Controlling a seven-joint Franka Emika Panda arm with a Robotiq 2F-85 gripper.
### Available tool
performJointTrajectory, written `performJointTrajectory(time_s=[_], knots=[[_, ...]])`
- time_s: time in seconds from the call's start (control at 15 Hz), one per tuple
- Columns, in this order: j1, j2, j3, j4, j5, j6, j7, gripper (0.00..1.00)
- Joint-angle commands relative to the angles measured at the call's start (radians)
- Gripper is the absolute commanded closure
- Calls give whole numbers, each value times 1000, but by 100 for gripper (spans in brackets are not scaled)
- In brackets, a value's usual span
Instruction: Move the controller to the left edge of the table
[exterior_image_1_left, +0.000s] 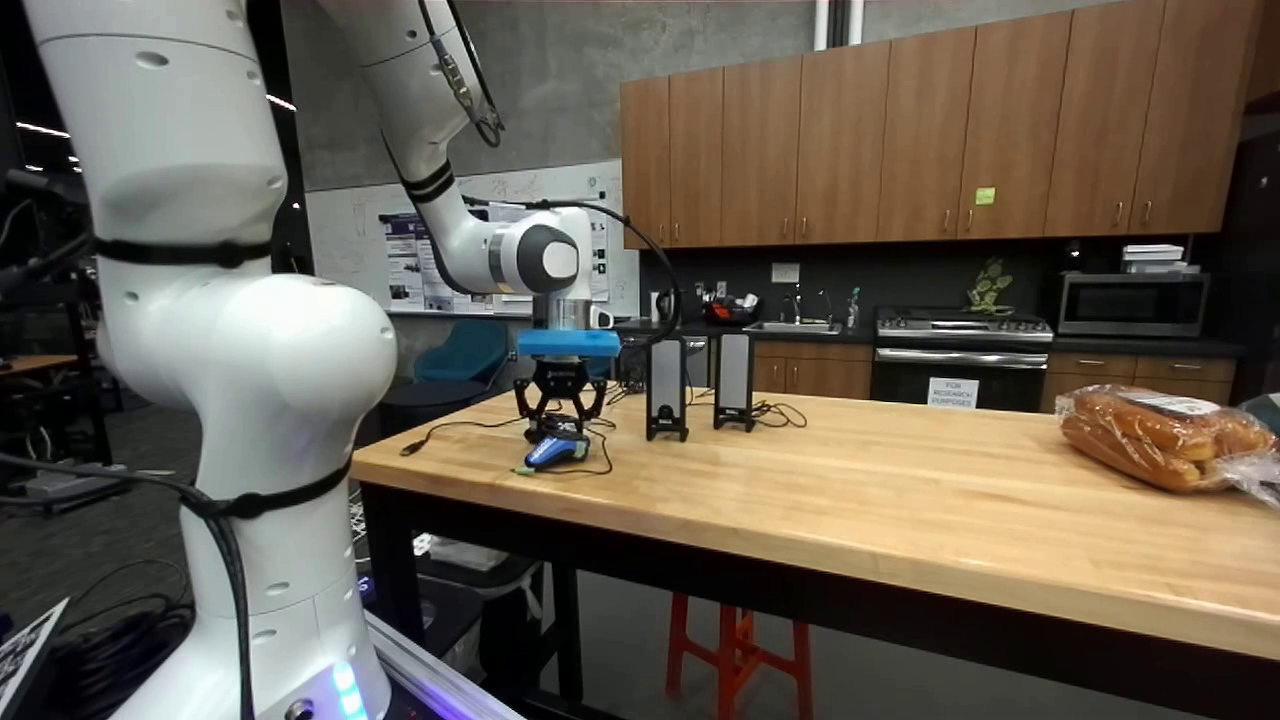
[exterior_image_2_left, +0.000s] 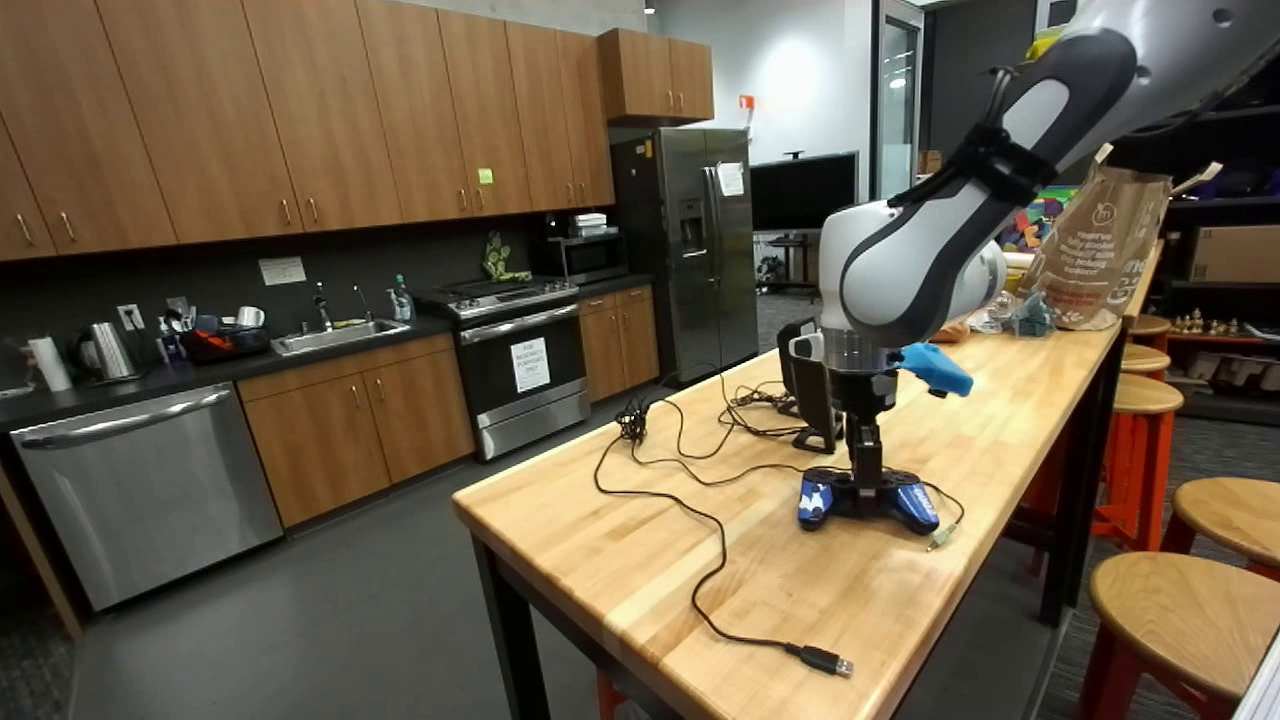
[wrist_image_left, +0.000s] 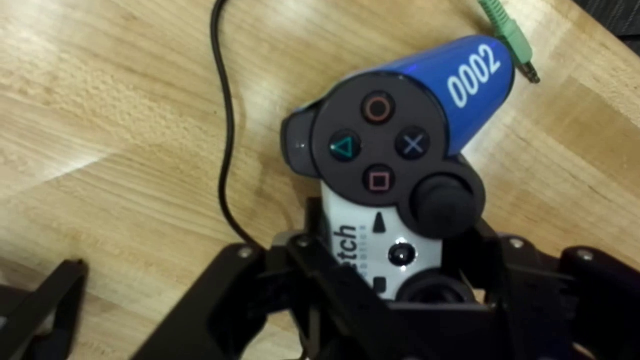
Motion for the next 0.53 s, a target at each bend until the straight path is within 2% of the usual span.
performJointTrajectory(time_s=[0.0, 0.47], knots=[[-17, -4, 19, 13, 17, -5, -23, 64], [-7, -53, 52, 31, 0, -45, 16, 64]])
